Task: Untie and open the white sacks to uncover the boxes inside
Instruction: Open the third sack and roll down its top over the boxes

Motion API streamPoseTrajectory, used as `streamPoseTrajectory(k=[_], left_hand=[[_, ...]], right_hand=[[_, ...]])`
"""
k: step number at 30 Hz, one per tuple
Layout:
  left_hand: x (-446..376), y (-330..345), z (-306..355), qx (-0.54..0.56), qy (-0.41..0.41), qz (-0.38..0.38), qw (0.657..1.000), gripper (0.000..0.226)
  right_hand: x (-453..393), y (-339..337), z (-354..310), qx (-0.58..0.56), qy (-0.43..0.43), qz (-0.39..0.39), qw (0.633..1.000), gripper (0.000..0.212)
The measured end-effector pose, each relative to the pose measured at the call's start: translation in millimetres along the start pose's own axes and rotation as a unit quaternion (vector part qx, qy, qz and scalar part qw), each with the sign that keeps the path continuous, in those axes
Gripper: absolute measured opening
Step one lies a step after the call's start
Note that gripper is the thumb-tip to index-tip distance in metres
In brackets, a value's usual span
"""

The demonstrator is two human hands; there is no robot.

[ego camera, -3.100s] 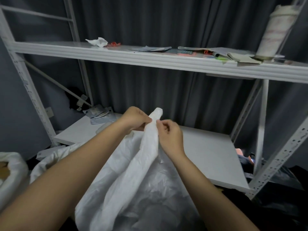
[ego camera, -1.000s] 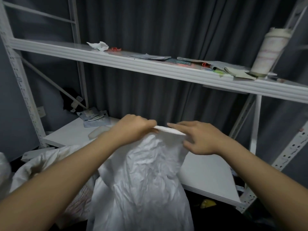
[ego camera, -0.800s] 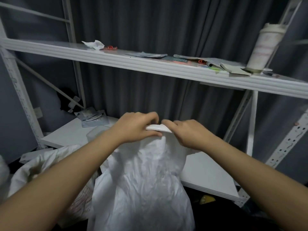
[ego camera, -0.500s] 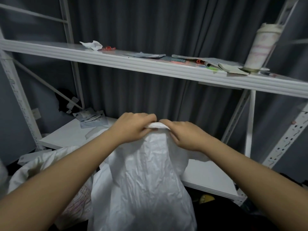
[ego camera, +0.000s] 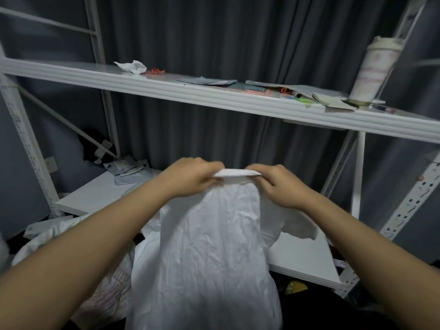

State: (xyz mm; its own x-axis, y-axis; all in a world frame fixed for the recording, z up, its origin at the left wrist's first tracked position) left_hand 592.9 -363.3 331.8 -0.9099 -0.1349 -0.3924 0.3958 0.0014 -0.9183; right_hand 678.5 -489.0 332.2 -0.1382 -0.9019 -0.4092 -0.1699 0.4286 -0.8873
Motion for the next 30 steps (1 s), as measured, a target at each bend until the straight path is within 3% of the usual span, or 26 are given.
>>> streamPoseTrajectory(k=[3, 6, 8, 10, 12, 14, 15, 16, 18, 20, 21, 22, 24, 26, 27, 28, 30], left_hand=[[-8.4, -18.0, -1.3, 0.049, -0.001, 0.057, 0.997, 0.017], [-8.1, -4.0, 6.3, 0.046, -0.005, -0.016, 0.999, 0.036], [-3.5, 5.1, 8.6, 0.087, -0.027, -0.088, 0.992, 0.052], [-2.9, 3.9, 9.6, 0.112, -0.021, -0.08, 0.99, 0.047], [-1.3, -7.2, 19.5, 0.034, 0.069, 0.045, 0.996, 0.027], [11.1, -15.9, 35.4, -0.064, 0.184, 0.187, 0.963, 0.015], [14.7, -13.8, 40.0, -0.085, 0.206, 0.204, 0.953, 0.016], [13.3, -11.8, 38.7, -0.075, 0.198, 0.191, 0.959, 0.018], [0.2, -7.3, 20.8, 0.027, 0.073, 0.051, 0.996, 0.04], [-3.7, 16.0, 2.9, 0.215, -0.044, -0.128, 0.967, 0.042], [-3.1, 19.3, 5.5, 0.25, -0.044, -0.148, 0.956, 0.037], [-2.8, 17.7, 12.0, 0.241, -0.026, -0.138, 0.96, 0.032], [-0.2, 9.7, 28.0, 0.102, 0.041, -0.057, 0.992, 0.028], [3.5, 5.7, 41.1, -0.025, 0.098, 0.024, 0.995, 0.041], [4.0, 5.9, 41.9, -0.026, 0.102, 0.034, 0.994, 0.047], [1.8, 6.8, 36.3, 0.001, 0.079, 0.013, 0.997, 0.048], [-2.9, 17.2, 15.0, 0.075, -0.004, -0.091, 0.993, 0.044]], right_hand=[[0.3, -5.7, -7.4, 0.053, -0.023, -0.001, 0.998, 0.05], [7.8, 4.7, -5.3, 0.284, -0.035, -0.108, 0.952, 0.072], [17.5, 9.1, 1.7, 0.312, -0.036, -0.147, 0.938, 0.069], [23.5, 7.6, -0.3, 0.266, -0.059, -0.124, 0.954, 0.063], [19.9, 1.8, -6.5, 0.14, -0.037, -0.089, 0.986, 0.058], [14.1, -1.5, -1.5, -0.029, 0.021, -0.06, 0.998, 0.053], [13.0, 0.6, 0.3, -0.074, 0.035, -0.057, 0.995, 0.045], [13.5, 2.4, -1.1, -0.066, 0.019, -0.052, 0.996, 0.036], [13.7, -7.8, -11.7, 0.161, -0.096, 0.005, 0.982, 0.025], [24.4, -9.5, -21.2, 0.345, -0.174, 0.05, 0.921, 0.028], [28.2, -7.4, -25.9, 0.366, -0.181, 0.055, 0.911, 0.031], [26.6, -4.7, -26.2, 0.328, -0.157, 0.035, 0.931, 0.034], [18.4, 1.1, -20.1, 0.157, -0.049, -0.031, 0.986, 0.043], [15.0, 9.5, -11.6, -0.031, 0.027, -0.063, 0.997, 0.038], [14.1, 13.4, -13.3, -0.028, 0.009, -0.078, 0.997, 0.03], [13.1, 14.2, -17.9, 0.051, -0.035, -0.085, 0.994, 0.026], [15.9, 14.3, -22.8, 0.271, -0.131, -0.043, 0.953, 0.028]])
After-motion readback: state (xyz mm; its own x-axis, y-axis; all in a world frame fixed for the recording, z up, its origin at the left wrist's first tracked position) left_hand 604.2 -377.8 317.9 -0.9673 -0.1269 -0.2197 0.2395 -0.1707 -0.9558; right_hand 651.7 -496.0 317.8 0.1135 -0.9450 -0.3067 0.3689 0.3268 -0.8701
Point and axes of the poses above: each hand's wrist, its own x-axis away from the middle knuckle, its own y-axis out of the palm, z = x × y, the point moved 8 cm from there along -x, towards the middle knuckle, and after that the axes turned 11 degrees about -y, right-handed, at the moved point
